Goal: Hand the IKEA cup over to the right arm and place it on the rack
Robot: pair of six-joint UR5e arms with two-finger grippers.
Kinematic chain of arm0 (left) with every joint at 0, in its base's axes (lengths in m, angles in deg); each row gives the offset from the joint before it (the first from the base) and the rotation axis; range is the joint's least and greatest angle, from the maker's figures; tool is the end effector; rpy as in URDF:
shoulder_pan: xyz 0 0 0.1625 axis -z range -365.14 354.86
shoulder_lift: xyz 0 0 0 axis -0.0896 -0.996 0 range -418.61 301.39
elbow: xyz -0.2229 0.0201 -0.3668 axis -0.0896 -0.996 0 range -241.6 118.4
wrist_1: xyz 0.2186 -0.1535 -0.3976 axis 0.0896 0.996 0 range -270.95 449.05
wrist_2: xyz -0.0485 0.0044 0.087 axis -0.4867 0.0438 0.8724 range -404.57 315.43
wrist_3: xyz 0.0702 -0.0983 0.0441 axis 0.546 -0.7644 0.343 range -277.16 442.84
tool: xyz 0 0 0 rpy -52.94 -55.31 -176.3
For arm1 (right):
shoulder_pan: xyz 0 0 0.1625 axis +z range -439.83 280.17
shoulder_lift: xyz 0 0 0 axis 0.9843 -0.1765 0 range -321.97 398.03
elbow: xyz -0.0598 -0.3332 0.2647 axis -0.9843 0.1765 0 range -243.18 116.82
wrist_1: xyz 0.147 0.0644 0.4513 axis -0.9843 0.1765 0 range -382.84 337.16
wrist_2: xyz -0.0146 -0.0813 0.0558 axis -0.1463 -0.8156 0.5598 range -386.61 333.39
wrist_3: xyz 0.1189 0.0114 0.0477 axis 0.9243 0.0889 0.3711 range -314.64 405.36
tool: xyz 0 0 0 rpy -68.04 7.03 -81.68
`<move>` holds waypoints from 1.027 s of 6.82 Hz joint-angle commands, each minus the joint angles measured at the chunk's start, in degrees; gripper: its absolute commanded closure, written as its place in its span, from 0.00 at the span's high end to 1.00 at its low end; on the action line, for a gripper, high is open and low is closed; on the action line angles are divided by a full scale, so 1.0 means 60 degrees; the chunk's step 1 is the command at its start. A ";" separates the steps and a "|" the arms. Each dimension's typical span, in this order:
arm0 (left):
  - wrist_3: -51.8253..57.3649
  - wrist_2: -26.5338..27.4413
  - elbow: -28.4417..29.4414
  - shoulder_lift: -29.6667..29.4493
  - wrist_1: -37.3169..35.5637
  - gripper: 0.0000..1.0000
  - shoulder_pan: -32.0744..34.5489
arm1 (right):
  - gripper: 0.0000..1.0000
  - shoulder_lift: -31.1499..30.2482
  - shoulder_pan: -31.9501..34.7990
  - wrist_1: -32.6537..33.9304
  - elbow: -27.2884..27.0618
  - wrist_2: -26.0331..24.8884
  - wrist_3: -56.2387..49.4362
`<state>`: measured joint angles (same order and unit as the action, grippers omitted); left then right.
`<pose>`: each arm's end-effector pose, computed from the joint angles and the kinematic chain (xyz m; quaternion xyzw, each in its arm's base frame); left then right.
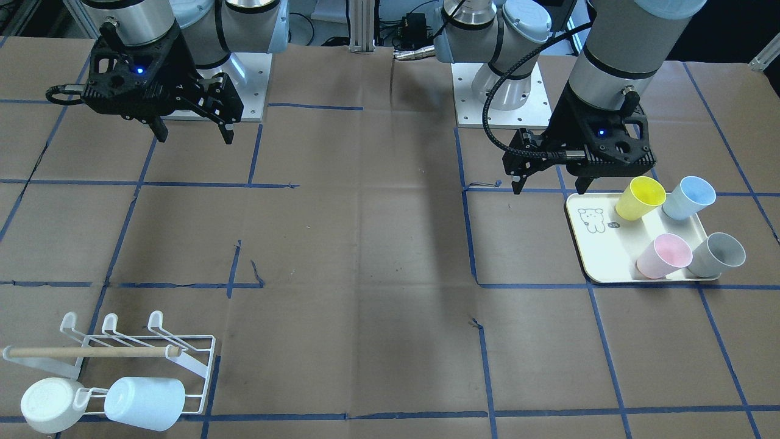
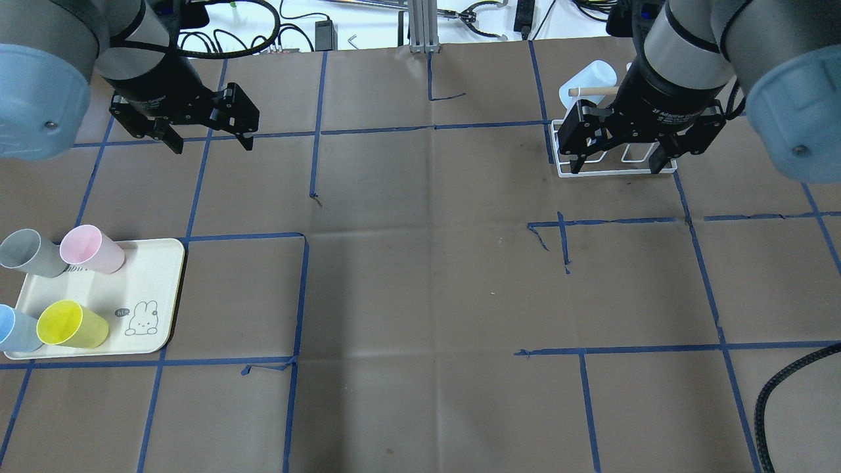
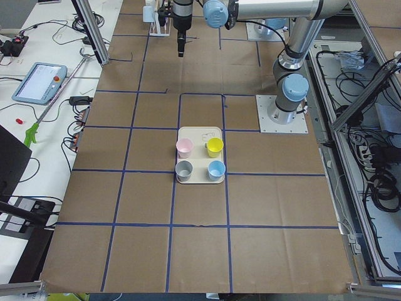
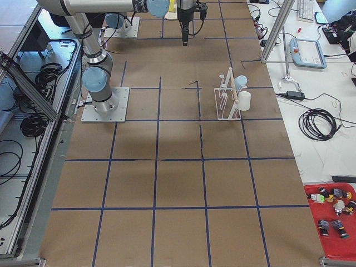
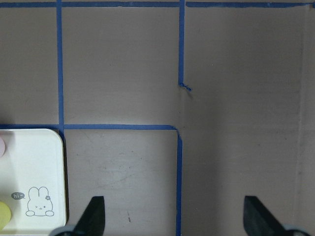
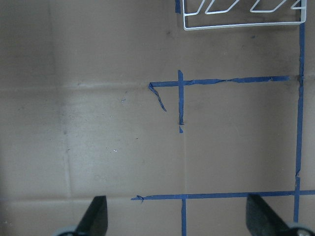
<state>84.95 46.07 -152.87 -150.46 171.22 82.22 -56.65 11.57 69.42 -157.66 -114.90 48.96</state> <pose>-0.1048 -0.5886 0.4469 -0.0048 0.9991 -0.0408 0.0073 0.1500 -0.5266 0.4681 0.0189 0.9995 -0.0208 0.0158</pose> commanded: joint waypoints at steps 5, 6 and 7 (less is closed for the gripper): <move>0.0000 -0.0020 -0.0008 0.0000 0.0000 1.00 0.0000 | 1.00 0.0003 0.0000 0.0005 0.0073 0.0008 0.0000; -0.0015 -0.0020 -0.0008 0.0000 0.0000 1.00 0.0000 | 1.00 0.0003 0.0000 0.0005 0.0087 -0.0006 0.0000; -0.0015 -0.0005 -0.0008 0.0000 0.0000 1.00 0.0000 | 1.00 0.0003 0.0000 0.0005 0.0087 -0.0035 0.0000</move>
<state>84.89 45.98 -152.92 -150.46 171.22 82.22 -56.65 11.57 69.45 -157.18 -114.95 48.96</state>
